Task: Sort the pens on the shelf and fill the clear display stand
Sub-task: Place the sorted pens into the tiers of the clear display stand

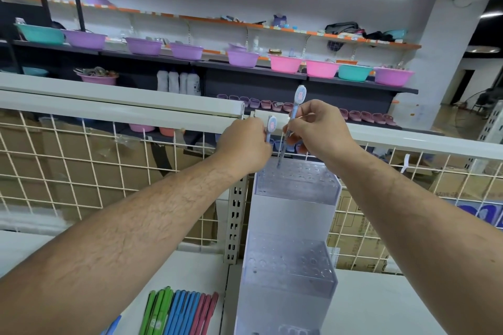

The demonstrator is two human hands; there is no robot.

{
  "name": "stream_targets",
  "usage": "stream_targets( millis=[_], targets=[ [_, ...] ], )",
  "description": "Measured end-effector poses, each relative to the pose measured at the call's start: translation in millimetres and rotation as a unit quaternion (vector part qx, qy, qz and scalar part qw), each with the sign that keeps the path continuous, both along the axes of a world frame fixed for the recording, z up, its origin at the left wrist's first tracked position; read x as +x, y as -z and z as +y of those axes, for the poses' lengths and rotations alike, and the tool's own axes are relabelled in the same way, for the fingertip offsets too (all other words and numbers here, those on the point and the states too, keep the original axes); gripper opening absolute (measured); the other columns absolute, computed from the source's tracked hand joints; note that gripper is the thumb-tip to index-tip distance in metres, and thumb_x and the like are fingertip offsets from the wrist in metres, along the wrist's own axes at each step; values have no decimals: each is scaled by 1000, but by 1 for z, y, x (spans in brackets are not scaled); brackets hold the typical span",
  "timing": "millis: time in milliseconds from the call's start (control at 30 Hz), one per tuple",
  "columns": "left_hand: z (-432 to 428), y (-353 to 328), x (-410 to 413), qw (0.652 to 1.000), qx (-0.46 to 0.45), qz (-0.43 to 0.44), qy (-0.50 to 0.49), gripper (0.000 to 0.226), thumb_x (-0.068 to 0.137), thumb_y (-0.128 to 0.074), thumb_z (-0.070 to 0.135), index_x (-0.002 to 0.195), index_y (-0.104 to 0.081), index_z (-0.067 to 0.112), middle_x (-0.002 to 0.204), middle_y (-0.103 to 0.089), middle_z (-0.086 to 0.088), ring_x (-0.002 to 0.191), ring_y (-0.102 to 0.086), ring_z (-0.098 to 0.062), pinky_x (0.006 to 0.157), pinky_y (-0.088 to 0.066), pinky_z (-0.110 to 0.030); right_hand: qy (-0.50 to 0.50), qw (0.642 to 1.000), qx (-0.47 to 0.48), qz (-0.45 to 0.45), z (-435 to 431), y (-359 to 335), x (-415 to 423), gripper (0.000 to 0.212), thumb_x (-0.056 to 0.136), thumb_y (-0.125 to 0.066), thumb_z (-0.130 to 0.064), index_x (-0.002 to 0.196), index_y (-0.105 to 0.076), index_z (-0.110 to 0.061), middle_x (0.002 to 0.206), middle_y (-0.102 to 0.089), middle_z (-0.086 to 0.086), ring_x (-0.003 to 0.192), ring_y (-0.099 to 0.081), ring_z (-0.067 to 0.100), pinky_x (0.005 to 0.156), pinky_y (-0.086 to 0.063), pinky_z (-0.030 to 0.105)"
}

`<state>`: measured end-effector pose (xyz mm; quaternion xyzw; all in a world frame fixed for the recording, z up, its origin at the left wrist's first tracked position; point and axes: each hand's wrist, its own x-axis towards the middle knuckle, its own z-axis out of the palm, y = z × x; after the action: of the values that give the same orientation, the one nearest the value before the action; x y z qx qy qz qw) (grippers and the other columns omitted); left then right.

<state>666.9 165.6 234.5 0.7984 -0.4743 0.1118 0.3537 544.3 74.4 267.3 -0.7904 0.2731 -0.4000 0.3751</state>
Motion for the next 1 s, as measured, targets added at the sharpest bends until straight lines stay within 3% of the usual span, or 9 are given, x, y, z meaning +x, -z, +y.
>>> stream_targets(
  millis=[133,233,400,600,733,1000],
  targets=[
    [4,-2,1,1000,13,20,8,24,89,-68,24,67,-60,18,72,-64,-2,73,-63,-23,63,-51,-32,0,1000,2,-7,3,1,2,7,94,-64,-9,92,-60,-14,81,-75,3,61,-74,14,50,-57,24],
    [14,-1,5,999,7,50,18,23,89,-66,26,69,-69,16,73,-69,-3,72,-65,-21,65,-55,-32,0,1000,4,-20,6,0,5,5,92,-63,-9,92,-61,-13,76,-74,0,61,-74,14,49,-56,28],
    [32,2,8,998,-16,53,3,16,89,-58,18,78,-63,27,81,-66,7,78,-61,-14,63,-47,-29,-3,1000,5,-18,12,6,12,4,92,-66,-15,92,-63,-14,68,-72,-7,61,-73,12,49,-59,28],
    [47,6,6,1000,-4,18,12,12,90,-57,17,86,-62,27,83,-64,9,80,-61,-16,72,-55,-37,5,1000,3,-29,17,9,13,6,94,-66,-15,89,-64,-14,68,-71,-14,62,-73,10,47,-55,22],
    [53,9,4,1000,9,-6,27,13,91,-55,17,93,-64,26,88,-66,6,82,-61,-17,77,-57,-42,22,999,7,-37,21,10,14,5,94,-67,-15,91,-64,-13,66,-71,-8,63,-73,11,47,-55,23],
    [64,15,8,999,16,12,41,13,90,-56,16,92,-64,25,87,-64,8,80,-61,-15,76,-57,-43,87,996,3,-33,17,8,14,8,96,-64,-11,90,-64,-18,81,-71,3,63,-73,14,48,-57,25]
  ],
)
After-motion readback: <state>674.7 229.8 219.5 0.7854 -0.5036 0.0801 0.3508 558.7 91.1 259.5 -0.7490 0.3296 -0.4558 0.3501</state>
